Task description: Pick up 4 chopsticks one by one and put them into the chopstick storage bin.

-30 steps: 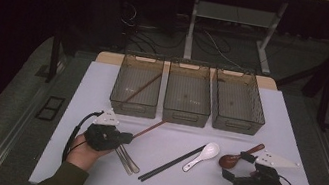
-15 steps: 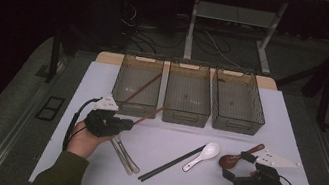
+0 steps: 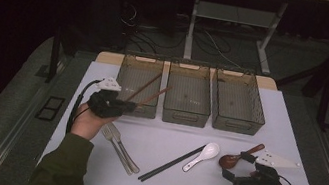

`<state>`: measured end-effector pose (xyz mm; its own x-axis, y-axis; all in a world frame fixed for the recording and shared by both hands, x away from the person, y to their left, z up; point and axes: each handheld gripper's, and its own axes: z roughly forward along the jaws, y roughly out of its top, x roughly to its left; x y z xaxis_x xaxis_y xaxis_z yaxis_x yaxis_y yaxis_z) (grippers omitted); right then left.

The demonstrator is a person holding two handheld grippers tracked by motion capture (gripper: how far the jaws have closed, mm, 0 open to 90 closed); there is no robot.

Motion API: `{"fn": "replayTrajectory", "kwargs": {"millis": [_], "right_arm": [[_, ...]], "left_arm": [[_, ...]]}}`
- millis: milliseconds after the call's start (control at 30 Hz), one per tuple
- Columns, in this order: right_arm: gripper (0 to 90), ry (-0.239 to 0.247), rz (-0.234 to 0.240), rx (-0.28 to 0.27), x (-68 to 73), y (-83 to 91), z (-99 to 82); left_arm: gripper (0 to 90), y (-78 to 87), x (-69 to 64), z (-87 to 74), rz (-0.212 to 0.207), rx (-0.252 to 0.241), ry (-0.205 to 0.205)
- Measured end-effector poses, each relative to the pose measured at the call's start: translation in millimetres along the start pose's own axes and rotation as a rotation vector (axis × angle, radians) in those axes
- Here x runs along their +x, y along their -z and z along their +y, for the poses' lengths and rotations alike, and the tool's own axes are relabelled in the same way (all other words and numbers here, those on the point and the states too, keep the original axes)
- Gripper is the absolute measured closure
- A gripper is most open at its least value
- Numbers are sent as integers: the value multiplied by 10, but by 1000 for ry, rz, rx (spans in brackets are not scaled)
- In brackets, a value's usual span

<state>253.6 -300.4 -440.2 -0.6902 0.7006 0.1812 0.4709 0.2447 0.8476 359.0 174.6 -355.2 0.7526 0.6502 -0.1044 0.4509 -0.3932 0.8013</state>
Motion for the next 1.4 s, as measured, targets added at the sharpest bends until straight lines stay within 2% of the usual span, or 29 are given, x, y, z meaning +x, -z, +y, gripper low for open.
{"fn": "replayTrajectory", "kwargs": {"millis": [267,667,800,933,1033,1100,1233,1400], "right_arm": [[15,-1,0,-4,-2,-1,0],[15,-4,-1,-8,-8,1,2],[15,-3,2,-9,-10,6,3],[15,-2,5,-10,-12,9,3],[15,-4,6,-10,-14,12,4],[15,-6,6,-13,-14,13,4],[15,-5,7,-13,-16,12,3],[15,-5,6,-13,-15,13,3]], "left_arm": [[831,-75,190,267,47,-1,13],[830,-379,467,543,151,30,58],[830,-487,555,568,191,27,95],[830,-574,629,565,224,42,99],[830,-631,695,531,232,40,142],[830,-665,733,507,240,52,156],[829,-730,780,472,254,74,166],[828,-805,805,435,250,93,184]]}}
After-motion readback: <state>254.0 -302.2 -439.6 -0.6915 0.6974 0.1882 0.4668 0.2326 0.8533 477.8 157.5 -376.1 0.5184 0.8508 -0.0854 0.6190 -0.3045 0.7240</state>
